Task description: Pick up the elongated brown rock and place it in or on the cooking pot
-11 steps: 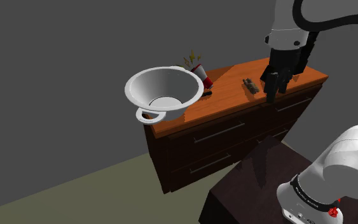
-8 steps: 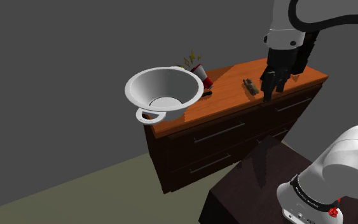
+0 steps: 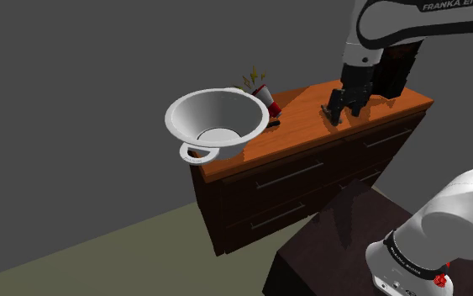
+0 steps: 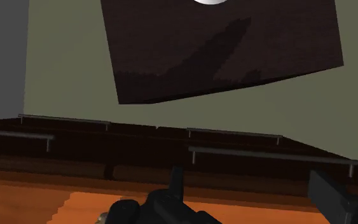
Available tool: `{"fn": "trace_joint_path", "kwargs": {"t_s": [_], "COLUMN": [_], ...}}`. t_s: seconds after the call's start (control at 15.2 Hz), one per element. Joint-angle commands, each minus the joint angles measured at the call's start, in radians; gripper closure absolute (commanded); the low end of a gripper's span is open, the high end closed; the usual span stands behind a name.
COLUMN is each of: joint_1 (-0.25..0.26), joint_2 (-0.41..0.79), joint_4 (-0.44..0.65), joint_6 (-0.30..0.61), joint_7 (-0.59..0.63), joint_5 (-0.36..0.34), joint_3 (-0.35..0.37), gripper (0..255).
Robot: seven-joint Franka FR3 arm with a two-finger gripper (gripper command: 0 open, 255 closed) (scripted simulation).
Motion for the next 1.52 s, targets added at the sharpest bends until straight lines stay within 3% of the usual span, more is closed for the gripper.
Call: {"fn": "trace_joint_path", "kwargs": {"t_s": [0.0, 0.53, 1.06, 1.45], "joint_1": [-0.020, -0.087, -0.145, -0.142], "joint_2": [0.059, 0.276, 0.479, 0.512], "joint_4": [0.014, 0.113, 0.239, 0.191], "joint_6": [0.064, 0.251, 0.381, 0.460], "joint_7": [0.010, 0.032, 0.026, 0.014], "joint_5": [0.000, 0.029, 0.113, 0.129], "joint_3": [-0.023, -0.118, -0.202, -0.200], "gripper": [0, 0, 0, 0]}}
